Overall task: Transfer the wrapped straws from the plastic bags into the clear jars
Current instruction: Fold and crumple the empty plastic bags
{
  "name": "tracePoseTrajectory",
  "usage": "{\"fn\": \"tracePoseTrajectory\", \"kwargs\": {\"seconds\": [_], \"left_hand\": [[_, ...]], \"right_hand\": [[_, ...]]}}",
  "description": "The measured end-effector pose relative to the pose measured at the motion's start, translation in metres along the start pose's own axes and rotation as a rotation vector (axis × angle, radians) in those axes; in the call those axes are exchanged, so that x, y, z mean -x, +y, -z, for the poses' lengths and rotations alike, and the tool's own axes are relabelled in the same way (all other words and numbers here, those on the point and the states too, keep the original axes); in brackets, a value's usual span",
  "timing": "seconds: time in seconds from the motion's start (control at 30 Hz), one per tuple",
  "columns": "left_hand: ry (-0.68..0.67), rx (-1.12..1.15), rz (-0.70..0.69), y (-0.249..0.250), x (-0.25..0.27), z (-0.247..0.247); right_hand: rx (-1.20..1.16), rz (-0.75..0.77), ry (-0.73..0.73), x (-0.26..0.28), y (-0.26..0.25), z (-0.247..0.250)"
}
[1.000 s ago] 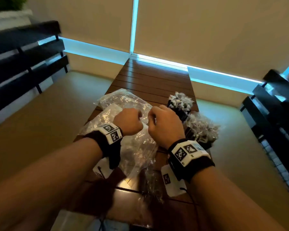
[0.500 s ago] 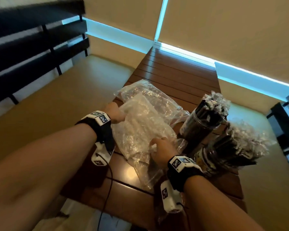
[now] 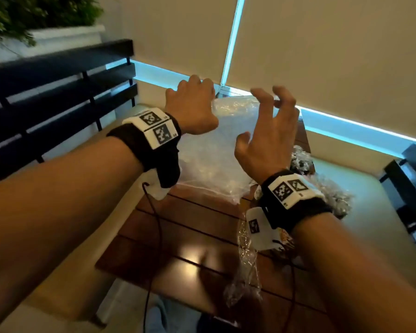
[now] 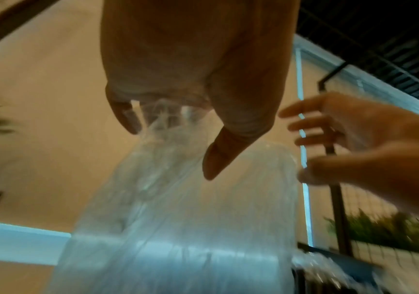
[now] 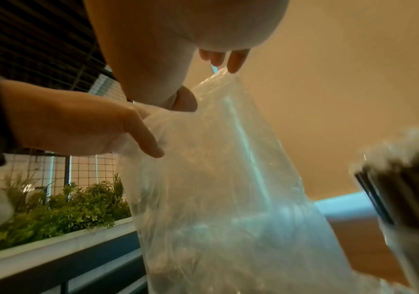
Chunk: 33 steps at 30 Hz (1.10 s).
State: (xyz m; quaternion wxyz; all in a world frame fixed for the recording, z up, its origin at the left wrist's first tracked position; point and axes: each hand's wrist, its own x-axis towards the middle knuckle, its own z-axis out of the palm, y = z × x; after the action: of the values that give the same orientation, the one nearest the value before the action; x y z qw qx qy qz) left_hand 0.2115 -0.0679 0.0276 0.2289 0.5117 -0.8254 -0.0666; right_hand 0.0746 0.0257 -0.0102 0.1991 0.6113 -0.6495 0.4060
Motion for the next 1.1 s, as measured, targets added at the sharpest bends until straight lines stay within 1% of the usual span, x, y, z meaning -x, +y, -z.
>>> {"fn": "tracePoseTrajectory", "kwargs": {"seconds": [0.07,0.1,0.13,0.2,0.27,0.33,0.37,0.47,0.53,0.6,0.67,0.7,0.73,0.8,0.93,1.03,1.1], "left_hand": [[0.104,-0.111,-0.113,0.01,0.023,-0.002],[0.131,-0.112,-0.149,0.011,0.035,-0.007],[0.122,-0.1,-0.176,0.01,0.047,-0.017],[0.022,-0.082,-0.211,-0.001,0.071,-0.044],[-0.149,-0.088,-0.266,-0.014,0.093,-0.071],[-0.333,-0.097,-0.319,-0.021,0.116,-0.097],[-0.402,-0.085,-0.34,-0.021,0.127,-0.11],[-0.542,0.029,-0.389,-0.012,0.156,-0.142],[-0.636,0.065,-0.381,-0.002,0.169,-0.159],[-0.722,0.034,-0.351,0.005,0.178,-0.173],[-0.776,-0.004,-0.352,0.009,0.184,-0.185],[-0.789,-0.024,-0.362,0.01,0.186,-0.19],[-0.793,-0.047,-0.376,0.011,0.187,-0.193],[-0.778,-0.091,-0.407,0.011,0.187,-0.195],[-0.759,-0.223,-0.475,0.012,0.193,-0.199],[-0.717,-0.2,-0.528,0.012,0.196,-0.204],[-0.688,-0.177,-0.54,0.009,0.195,-0.208]], "right_hand": [[0.159,0.085,-0.067,0.001,0.0,0.012],[0.232,0.138,-0.113,0.006,0.002,0.015],[0.298,0.185,-0.154,0.014,0.004,0.016],[0.396,0.254,-0.243,0.04,0.008,0.011],[0.441,0.291,-0.39,0.074,0.014,0.004],[0.458,0.305,-0.566,0.107,0.02,-0.002],[0.459,0.3,-0.653,0.12,0.023,-0.002],[0.464,0.227,-0.92,0.147,0.032,0.0],[0.442,0.159,-1.041,0.161,0.039,0.003],[0.409,0.066,-1.169,0.178,0.049,0.005],[0.401,0.002,-1.345,0.196,0.059,0.003],[0.404,-0.002,-1.414,0.205,0.065,0.001],[0.403,0.003,-1.452,0.212,0.07,-0.001],[0.363,0.01,-1.428,0.22,0.08,-0.004],[0.251,0.011,-1.27,0.233,0.094,-0.009],[0.204,0.001,-1.139,0.242,0.094,-0.016],[0.184,-0.021,-1.114,0.238,0.092,-0.018]]}}
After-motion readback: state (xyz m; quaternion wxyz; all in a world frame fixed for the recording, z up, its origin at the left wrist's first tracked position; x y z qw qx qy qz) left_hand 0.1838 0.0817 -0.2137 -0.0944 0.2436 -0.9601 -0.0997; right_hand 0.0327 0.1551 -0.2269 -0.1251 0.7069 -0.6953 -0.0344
